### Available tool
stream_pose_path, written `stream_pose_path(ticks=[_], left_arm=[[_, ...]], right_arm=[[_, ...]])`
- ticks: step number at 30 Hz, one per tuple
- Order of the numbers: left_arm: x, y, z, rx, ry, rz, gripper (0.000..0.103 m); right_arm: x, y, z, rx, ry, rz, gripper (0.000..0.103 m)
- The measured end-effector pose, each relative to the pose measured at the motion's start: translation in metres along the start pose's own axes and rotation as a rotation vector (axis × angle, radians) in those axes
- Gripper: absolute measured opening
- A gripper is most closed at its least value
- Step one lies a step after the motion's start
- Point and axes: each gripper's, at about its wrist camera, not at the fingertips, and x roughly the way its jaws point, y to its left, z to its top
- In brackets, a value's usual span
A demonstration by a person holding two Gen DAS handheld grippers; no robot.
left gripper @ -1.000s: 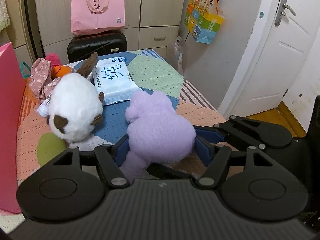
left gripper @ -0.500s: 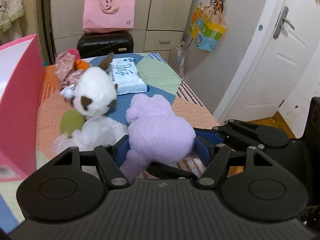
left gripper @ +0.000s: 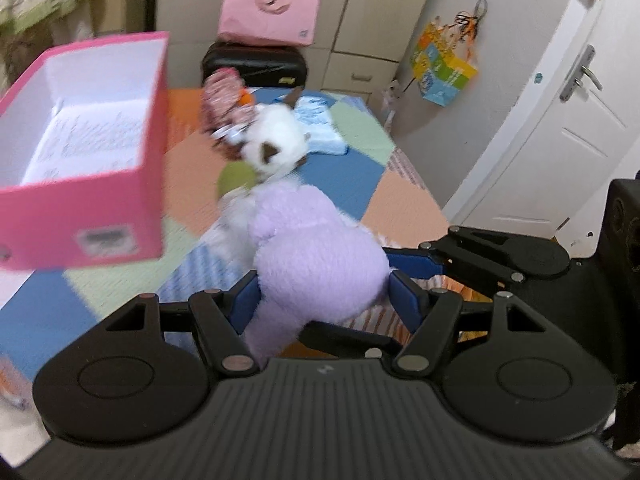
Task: Organize soft objects
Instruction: 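Lift the lilac plush with the left tool and carry it over the pink box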
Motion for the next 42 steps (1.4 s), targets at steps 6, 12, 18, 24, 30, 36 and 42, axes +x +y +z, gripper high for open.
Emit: stream_pose_path(ticks=[6, 12, 18, 24, 30, 36, 42], left_arm=[[-0.038, 0.032, -0.009, -0.036, 0.01, 0.05, 0.068], [-0.074, 0.064, -0.005, -0.045, -0.031, 0.091, 0.068], [-0.09, 0.094, 0.024, -0.045, -0.037, 0.131, 0.068], [-0.087, 0.122, 0.066, -0.026, -0.077, 0.132, 0.068], [-0.051, 0.162, 0.117, -0.045, -0.036, 0.086, 0.068], [0.01, 0.209, 0.155, -0.161, 0.053, 0.044, 0.067], [0.055, 0.241, 0.174, -0.244, 0.106, 0.059, 0.066]], right_arm=[[0.012, 0.043, 0.016, -0.082, 0.014, 0.069, 0.067], [0.026, 0.085, 0.042, -0.194, -0.005, 0.106, 0.068], [0.047, 0.103, 0.076, -0.258, -0.029, 0.143, 0.069], [0.072, 0.097, 0.119, -0.277, -0.054, 0.141, 0.068], [0.112, 0.077, 0.162, -0.353, -0.046, 0.12, 0.067], [0.172, 0.044, 0.2, -0.44, 0.053, 0.163, 0.066], [0.226, 0.022, 0.219, -0.515, 0.162, 0.202, 0.065]])
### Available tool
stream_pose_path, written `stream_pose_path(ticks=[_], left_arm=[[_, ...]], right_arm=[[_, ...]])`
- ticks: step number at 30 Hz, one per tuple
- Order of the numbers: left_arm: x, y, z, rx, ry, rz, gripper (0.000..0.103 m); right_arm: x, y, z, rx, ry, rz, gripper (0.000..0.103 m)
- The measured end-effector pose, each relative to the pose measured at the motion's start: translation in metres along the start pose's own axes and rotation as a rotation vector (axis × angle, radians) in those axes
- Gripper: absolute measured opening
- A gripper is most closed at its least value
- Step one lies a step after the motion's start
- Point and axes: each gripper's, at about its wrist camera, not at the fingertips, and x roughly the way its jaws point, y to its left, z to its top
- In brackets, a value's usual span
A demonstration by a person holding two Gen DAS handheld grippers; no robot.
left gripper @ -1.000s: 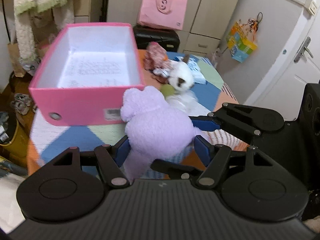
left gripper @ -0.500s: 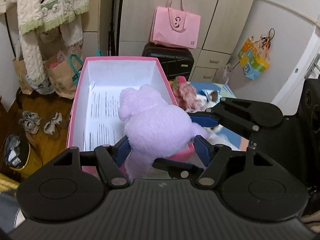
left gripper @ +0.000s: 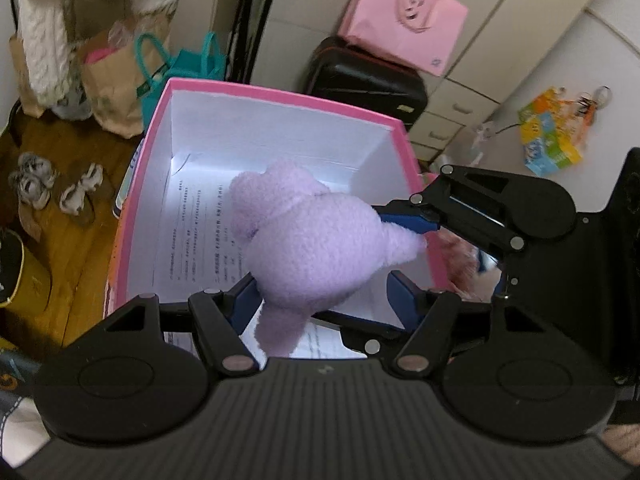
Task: Organize soft objects
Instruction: 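Lift the lilac plush with the left tool and carry it over the pink box, then open the left tool to drop the lilac plush into the box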
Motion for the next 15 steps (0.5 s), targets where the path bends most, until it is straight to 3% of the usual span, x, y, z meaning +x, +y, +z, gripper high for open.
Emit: stream_pose_path(ticks=[8, 15], left_arm=[[0.035, 0.032, 0.018, -0.149, 0.072, 0.001, 0.064], [0.054, 0.04, 0.026, -0.217, 0.094, -0.013, 0.064]], right_arm=[[0.049, -0.029, 0.015, -0.085, 0.155, 0.091, 0.064], [0.073, -0.036, 0.021, -0.149, 0.245, 0.083, 0.062]])
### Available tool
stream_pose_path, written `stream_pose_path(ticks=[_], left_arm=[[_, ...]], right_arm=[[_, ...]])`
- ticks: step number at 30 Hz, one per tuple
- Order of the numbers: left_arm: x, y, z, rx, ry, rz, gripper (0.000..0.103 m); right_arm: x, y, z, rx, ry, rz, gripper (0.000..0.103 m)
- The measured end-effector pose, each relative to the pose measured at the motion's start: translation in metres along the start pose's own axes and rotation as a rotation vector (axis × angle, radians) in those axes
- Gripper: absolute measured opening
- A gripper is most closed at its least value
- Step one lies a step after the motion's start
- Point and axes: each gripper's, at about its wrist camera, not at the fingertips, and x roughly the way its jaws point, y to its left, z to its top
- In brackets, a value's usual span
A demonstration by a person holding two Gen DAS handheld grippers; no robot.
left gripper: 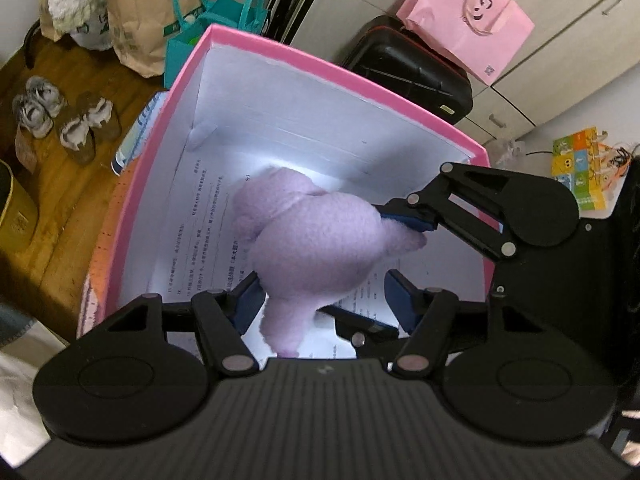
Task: Organize soft objects
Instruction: 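Open the left tool to drop the lilac plush into the box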
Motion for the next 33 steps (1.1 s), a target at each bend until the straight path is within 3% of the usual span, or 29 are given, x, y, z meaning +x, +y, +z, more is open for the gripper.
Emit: stream_pose_path(ticks=[5, 11, 20, 24, 33], left_arm=[[0.009, 0.004, 0.003, -0.045, 0.013, -0.032, 0.064], [0.011, -0.001, 0.0, -0.039, 0.009, -0.062, 0.064], [-0.03, -0.019, -0.016, 0.084, -0.108, -0.046, 0.067], [-0.051, -0.027, -0.029, 0.156, -0.149, -0.015, 0.068], [-0.095, -0.049, -0.063, 0.314, -0.19, 0.058, 0.069]], right_arm=[[0.006, -0.007, 0.002, 0.028, 0.084, -0.066, 0.059], [-0.003, -0.005, -0.002, 0.04, 0.103, -0.128, 0.059], [-0.035, 0.004, -0.01, 0.126, 0.036, -0.197, 0.056], [-0.05, 0.014, -0.013, 0.135, -0.003, -0.15, 0.051], [-0.092, 0.031, -0.025, 0.244, -0.067, -0.129, 0.051]])
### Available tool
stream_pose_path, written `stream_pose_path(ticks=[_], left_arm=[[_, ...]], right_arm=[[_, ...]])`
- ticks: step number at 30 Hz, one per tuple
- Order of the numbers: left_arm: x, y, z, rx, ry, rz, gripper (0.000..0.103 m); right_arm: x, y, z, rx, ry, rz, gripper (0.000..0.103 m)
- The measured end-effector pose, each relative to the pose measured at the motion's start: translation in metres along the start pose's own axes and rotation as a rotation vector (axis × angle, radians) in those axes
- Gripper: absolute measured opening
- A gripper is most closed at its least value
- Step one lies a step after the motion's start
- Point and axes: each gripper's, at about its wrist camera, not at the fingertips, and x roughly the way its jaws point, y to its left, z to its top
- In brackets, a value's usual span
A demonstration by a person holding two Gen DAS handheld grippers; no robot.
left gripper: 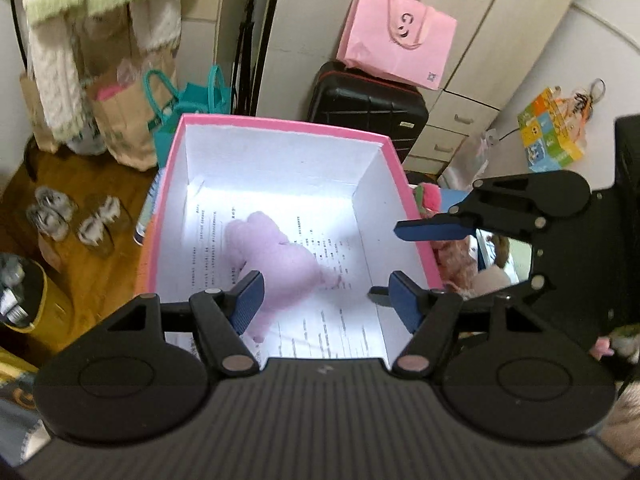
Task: Organize soft objects
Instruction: 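Open the left tool to drop the lilac plush into the box, then move both tools back toward the mesh puff and green sponge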
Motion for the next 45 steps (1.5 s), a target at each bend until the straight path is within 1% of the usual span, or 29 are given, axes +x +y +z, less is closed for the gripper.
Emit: stream_pose_path(ticks=[2, 7, 12, 18, 23, 27, 31, 34, 37, 45], left_arm=[[-0.013, -0.006, -0.005, 0.023, -0.014, 0.001, 0.069], [-0.045, -0.024, -0.024, 0.087, -0.052, 0.005, 0.071], [-0.075, -0.043, -0.043, 0.152, -0.078, -0.013, 0.073], [-0.102, -0.067, -0.067, 0.215, -0.103, -0.03, 0.075], [-0.113, -0.089, -0.088, 0.274, -0.109, -0.056, 0.076], [-0.11, -0.107, -0.101, 0.32, -0.085, -0.095, 0.077], [-0.104, -0.13, -0.111, 0.38, -0.076, -0.099, 0.077], [-0.096, -0.144, -0.114, 0.415, -0.073, -0.118, 0.077], [-0.084, -0.158, -0.122, 0.44, -0.077, -0.135, 0.077], [-0.032, -0.18, -0.142, 0.435, -0.071, -0.166, 0.077]], right_arm=[[-0.01, 0.003, -0.004, 0.018, -0.003, -0.006, 0.051], [-0.04, 0.02, -0.018, 0.013, -0.022, -0.034, 0.052], [-0.07, 0.038, -0.029, 0.004, -0.05, -0.074, 0.052], [-0.105, 0.058, -0.048, -0.007, -0.096, -0.1, 0.053], [-0.129, 0.068, -0.067, -0.003, -0.133, -0.125, 0.054], [-0.148, 0.066, -0.088, 0.069, -0.168, -0.123, 0.054], [-0.168, 0.06, -0.116, 0.155, -0.216, -0.12, 0.054], [-0.18, 0.056, -0.141, 0.213, -0.248, -0.109, 0.054], [-0.186, 0.054, -0.164, 0.248, -0.26, -0.111, 0.054], [-0.182, 0.044, -0.213, 0.338, -0.255, -0.101, 0.055]])
